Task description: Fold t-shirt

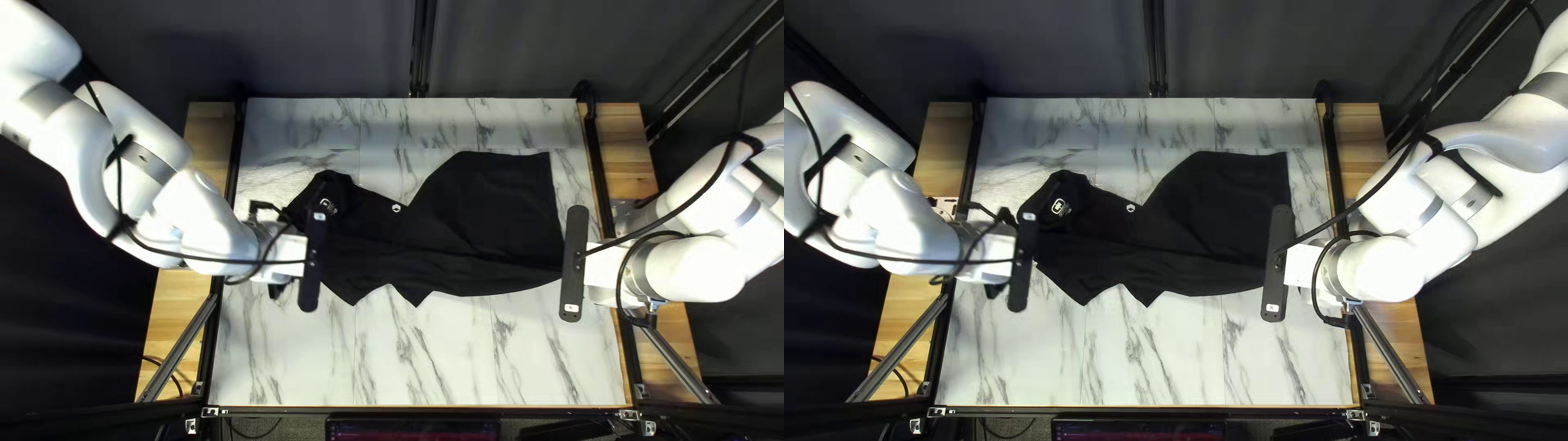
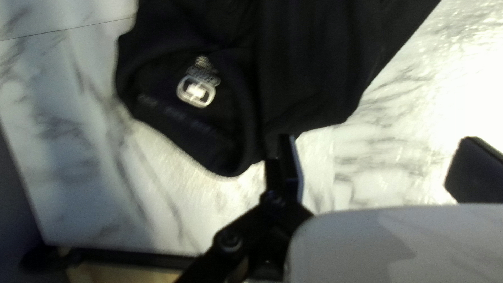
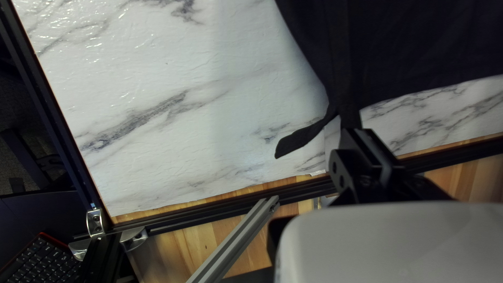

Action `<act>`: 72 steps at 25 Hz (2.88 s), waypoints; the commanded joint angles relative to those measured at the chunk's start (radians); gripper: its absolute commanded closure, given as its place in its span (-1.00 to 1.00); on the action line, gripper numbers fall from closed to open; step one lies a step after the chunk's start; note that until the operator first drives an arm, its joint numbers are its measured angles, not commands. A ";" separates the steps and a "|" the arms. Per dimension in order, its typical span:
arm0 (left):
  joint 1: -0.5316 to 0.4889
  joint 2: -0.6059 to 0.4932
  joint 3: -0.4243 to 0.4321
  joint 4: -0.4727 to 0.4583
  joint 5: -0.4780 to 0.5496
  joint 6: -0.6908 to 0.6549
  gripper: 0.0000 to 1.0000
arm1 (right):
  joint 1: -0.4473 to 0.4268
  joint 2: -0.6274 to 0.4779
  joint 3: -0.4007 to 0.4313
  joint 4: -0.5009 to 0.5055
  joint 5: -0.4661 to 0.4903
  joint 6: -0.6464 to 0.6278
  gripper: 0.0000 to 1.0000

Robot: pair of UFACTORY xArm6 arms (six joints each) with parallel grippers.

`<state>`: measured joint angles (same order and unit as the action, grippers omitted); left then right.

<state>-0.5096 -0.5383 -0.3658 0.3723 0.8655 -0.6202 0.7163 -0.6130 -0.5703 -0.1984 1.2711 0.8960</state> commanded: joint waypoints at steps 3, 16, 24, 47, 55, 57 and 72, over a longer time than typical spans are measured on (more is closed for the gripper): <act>0.089 0.124 0.016 0.006 -0.125 0.014 -1.00 | 0.010 0.005 -0.010 -0.002 0.003 0.013 1.00; 0.194 0.155 0.072 -0.031 -0.186 0.065 0.89 | 0.007 0.002 0.012 0.001 -0.018 0.011 1.00; 0.182 0.141 0.051 -0.066 -0.161 0.105 1.00 | 0.011 -0.001 0.014 0.000 -0.017 0.018 1.00; 0.118 -0.187 -0.015 -0.055 0.255 0.104 1.00 | 0.057 -0.032 -0.070 -0.044 0.106 0.066 1.00; 0.123 -0.208 -0.023 -0.062 0.275 0.103 1.00 | 0.036 -0.069 -0.051 -0.058 0.103 0.039 1.00; 0.132 -0.220 -0.050 -0.056 0.305 0.100 1.00 | 0.014 -0.112 -0.042 -0.064 0.113 0.011 1.00; 0.026 -0.218 -0.327 0.025 0.619 0.033 1.00 | 0.119 -0.114 -0.322 -0.122 0.457 0.038 1.00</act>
<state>-0.4442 -0.7639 -0.6284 0.3763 1.4067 -0.5649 0.8015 -0.7438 -0.8320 -0.3062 1.6552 0.9160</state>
